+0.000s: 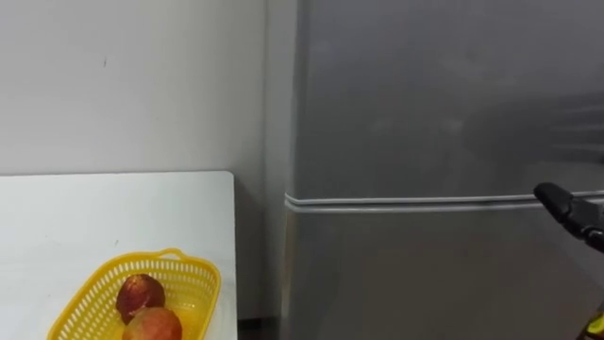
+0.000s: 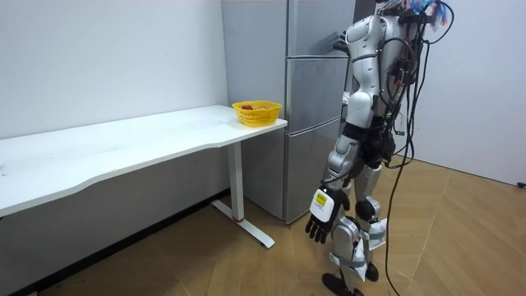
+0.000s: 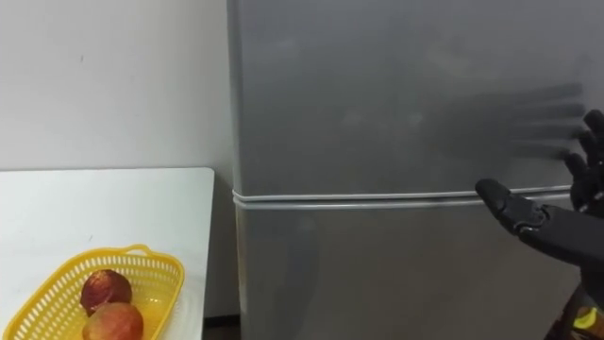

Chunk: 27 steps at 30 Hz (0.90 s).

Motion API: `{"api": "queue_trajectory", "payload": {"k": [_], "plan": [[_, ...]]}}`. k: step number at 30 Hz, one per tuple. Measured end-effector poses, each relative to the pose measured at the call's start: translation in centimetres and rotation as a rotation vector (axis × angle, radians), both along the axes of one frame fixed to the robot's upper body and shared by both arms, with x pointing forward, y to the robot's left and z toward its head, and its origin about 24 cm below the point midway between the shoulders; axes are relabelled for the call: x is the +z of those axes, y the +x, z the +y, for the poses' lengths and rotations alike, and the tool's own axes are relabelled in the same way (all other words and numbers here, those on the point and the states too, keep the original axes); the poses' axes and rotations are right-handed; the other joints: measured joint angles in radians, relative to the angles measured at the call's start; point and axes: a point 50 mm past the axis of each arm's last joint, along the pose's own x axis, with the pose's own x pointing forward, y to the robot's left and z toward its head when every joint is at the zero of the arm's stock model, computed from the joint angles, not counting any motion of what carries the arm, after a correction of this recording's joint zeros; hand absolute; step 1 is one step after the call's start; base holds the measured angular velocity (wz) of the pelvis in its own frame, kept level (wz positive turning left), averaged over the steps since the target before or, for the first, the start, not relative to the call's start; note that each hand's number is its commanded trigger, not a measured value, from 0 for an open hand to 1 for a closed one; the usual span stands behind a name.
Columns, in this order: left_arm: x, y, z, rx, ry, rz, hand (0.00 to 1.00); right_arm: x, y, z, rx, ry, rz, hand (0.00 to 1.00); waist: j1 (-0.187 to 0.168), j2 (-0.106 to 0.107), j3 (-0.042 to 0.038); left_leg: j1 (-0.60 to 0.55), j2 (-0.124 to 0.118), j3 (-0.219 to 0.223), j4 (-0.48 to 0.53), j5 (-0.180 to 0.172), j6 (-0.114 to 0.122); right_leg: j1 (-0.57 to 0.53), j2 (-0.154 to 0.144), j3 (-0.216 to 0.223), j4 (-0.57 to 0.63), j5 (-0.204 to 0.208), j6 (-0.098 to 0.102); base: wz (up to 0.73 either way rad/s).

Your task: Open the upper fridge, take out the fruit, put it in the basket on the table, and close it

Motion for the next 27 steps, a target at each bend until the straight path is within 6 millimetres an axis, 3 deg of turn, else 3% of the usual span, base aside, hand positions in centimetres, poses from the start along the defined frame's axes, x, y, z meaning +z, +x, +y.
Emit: {"api": "queue_trajectory", "payload": {"k": [10, 18, 27], "plan": [[0.0, 0.0, 0.0, 0.001, 0.002, -0.001, 0.00, 0.0, 0.0, 0.0, -0.003, -0.006, 0.002, 0.00, -0.002, -0.003, -0.0011, 0.001, 0.000, -0.003, 0.001, 0.000, 0.000, -0.002, 0.000, 0.000, 0.002, 0.000, 0.000, 0.00], [0.2, 0.6, 0.7, -0.014, 0.025, -0.030, 0.00, 0.1, -0.1, -0.2, -0.111, -0.155, 0.040, 0.00, -0.021, -0.018, -0.0019, 0.000, -0.002, -0.012, 0.004, 0.000, 0.000, 0.004, -0.001, -0.006, 0.002, 0.000, 0.000, 0.04], [0.2, 0.9, 0.9, -0.011, 0.035, -0.021, 0.00, -1.2, -0.2, -1.6, -0.303, -0.159, 0.113, 0.00, -0.027, -0.002, -0.0007, 0.001, -0.001, -0.012, -0.002, 0.000, 0.000, 0.012, 0.000, -0.014, -0.011, 0.003, 0.002, 0.02]]}}
